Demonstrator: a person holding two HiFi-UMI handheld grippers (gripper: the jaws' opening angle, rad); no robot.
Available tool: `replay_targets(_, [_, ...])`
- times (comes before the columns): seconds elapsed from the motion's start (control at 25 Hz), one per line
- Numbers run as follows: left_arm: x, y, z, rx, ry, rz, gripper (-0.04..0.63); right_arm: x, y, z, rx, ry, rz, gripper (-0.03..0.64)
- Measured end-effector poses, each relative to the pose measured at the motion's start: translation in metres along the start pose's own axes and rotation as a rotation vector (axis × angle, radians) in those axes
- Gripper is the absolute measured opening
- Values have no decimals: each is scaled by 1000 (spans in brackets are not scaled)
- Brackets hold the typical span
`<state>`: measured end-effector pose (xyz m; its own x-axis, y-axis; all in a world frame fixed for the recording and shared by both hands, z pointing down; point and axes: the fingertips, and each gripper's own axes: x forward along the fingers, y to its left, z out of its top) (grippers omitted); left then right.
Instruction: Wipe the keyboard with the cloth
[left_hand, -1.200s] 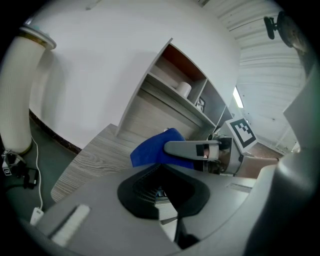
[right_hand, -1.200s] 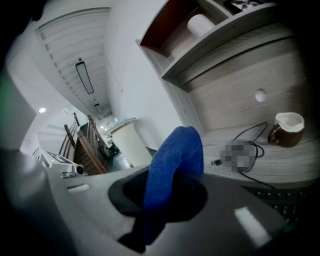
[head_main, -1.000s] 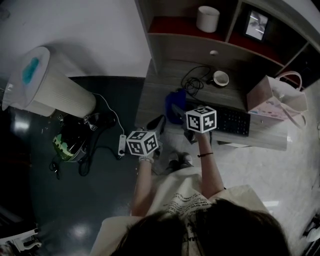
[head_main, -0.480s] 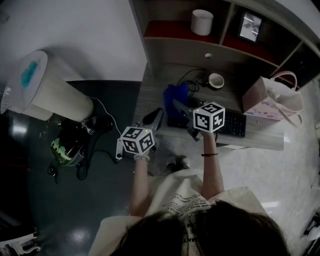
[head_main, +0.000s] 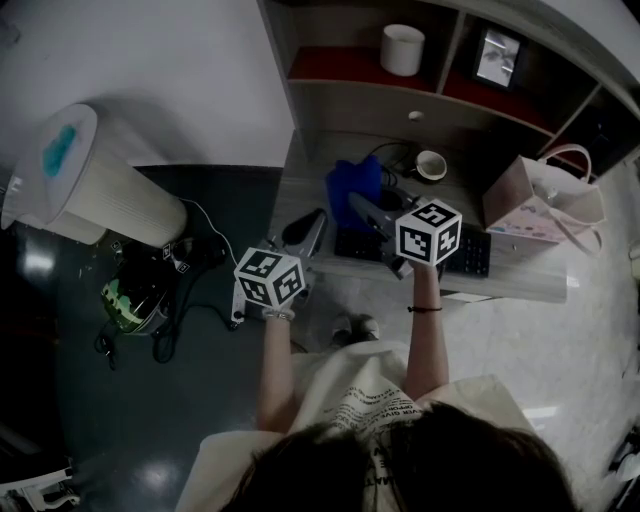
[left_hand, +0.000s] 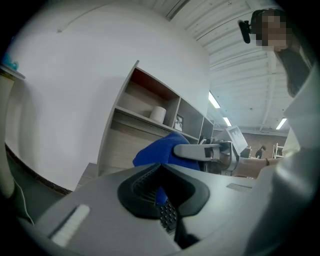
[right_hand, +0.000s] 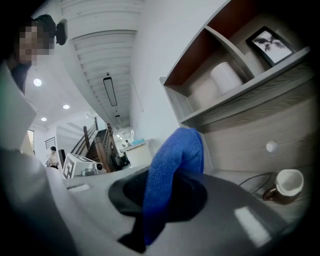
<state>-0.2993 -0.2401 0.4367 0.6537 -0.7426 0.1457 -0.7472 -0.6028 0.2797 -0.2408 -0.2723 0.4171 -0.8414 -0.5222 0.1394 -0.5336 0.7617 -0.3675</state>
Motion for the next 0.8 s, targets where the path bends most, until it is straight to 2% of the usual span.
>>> replay_targets(0.8, [8, -6, 11, 20, -23, 13, 5, -5, 2, 18, -44, -28, 56, 60])
